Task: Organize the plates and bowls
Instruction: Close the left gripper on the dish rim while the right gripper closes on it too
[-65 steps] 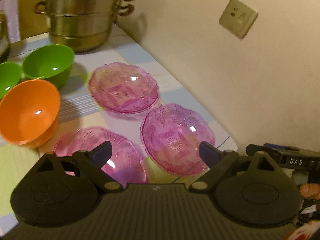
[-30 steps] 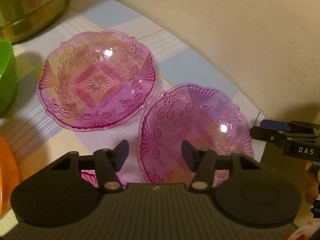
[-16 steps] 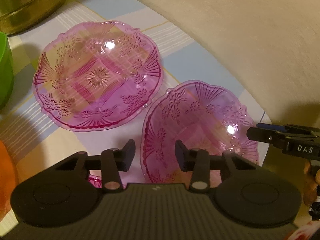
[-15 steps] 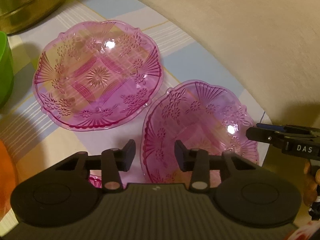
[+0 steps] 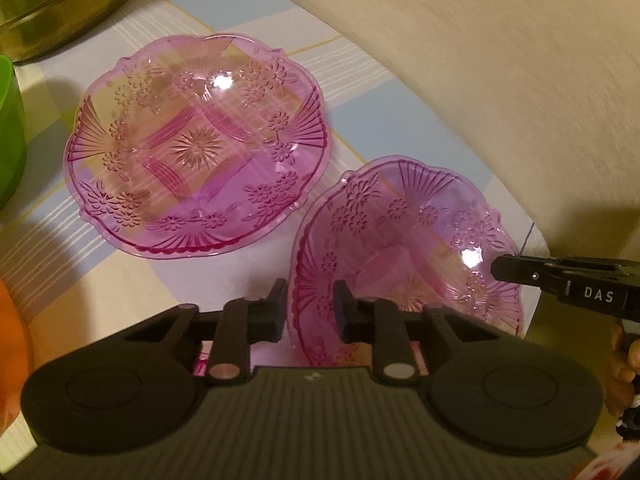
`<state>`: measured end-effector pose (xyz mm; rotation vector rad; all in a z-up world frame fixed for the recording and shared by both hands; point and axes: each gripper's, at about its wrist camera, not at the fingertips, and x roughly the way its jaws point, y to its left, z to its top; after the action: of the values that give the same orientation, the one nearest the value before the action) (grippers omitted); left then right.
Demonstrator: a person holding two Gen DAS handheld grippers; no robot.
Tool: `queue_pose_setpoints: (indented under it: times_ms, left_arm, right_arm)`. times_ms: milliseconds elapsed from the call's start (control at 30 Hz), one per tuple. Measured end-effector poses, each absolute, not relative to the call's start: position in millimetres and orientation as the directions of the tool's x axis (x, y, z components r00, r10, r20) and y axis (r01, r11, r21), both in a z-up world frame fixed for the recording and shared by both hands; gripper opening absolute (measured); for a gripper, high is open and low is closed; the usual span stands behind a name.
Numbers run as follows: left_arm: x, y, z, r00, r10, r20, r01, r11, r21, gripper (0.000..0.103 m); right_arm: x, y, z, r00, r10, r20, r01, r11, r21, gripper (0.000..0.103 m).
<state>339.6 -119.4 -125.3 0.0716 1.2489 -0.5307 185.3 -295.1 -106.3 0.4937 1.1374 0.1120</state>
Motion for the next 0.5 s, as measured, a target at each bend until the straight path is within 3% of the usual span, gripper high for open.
queue_pose_setpoints:
  times_ms: [167, 500]
  left_arm:
    - [339, -120, -126, 0.217, -0.326, -0.920, 0.417, 0.883, -0.214, 0.013]
    - [338, -119, -112, 0.238, -0.340, -0.910, 0.410, 0.884, -0.224, 0.012]
  right_arm:
    - [185, -291, -104, 0.426, 0.319, -0.846, 0.159, 0.895, 0.417, 0.007]
    - [185, -293, -92, 0.445, 0.311, -0.840, 0.156, 0.897, 0.414, 0.006]
